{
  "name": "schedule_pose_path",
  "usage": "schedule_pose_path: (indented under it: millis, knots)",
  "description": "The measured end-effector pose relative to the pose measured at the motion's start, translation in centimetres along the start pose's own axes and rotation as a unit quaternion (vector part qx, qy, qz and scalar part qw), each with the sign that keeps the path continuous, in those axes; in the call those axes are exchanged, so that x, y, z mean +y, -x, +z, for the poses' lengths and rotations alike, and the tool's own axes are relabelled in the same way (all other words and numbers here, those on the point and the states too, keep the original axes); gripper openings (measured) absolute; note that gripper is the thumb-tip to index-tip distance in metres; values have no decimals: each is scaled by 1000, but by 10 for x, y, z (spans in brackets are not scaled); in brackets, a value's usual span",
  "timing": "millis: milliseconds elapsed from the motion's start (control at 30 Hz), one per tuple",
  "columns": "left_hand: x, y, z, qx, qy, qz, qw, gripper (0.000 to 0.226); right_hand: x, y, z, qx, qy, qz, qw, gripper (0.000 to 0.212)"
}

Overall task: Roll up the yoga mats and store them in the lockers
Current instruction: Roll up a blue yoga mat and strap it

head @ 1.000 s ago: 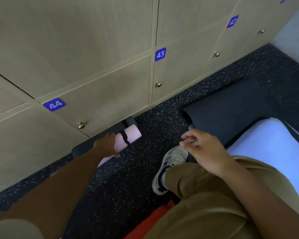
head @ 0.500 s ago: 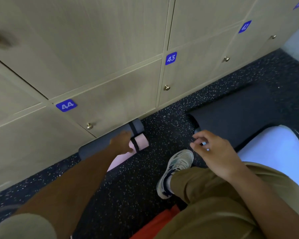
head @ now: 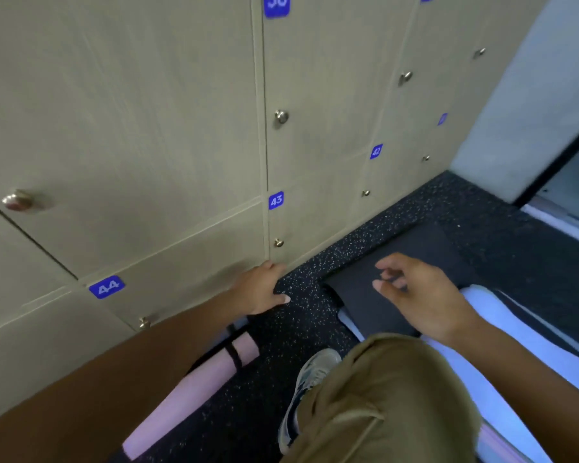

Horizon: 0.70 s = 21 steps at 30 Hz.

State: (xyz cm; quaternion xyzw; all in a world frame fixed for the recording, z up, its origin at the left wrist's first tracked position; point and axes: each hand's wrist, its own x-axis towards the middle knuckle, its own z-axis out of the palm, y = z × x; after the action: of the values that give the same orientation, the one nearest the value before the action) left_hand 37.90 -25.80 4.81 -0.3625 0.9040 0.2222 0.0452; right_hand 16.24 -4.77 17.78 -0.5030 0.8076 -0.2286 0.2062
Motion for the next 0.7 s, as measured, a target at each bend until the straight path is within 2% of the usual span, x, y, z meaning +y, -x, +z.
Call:
schedule_pose_path:
  millis: [200,433,533,700]
  knots:
    - [109,-13,-35,37,1,117,992,57,45,41,-60,45,16,28,998,31]
    - [242,-20,-26,-16,48,237,970,41,131,112,-87,83,-25,119,989,27]
    - [286,-21,-9,-57,39,265,962,43,167,129,-85,91,-44,159,982,25]
    - [331,-24,40,-95,20,260,961,43,231,134,-56,70,-60,234,968,30]
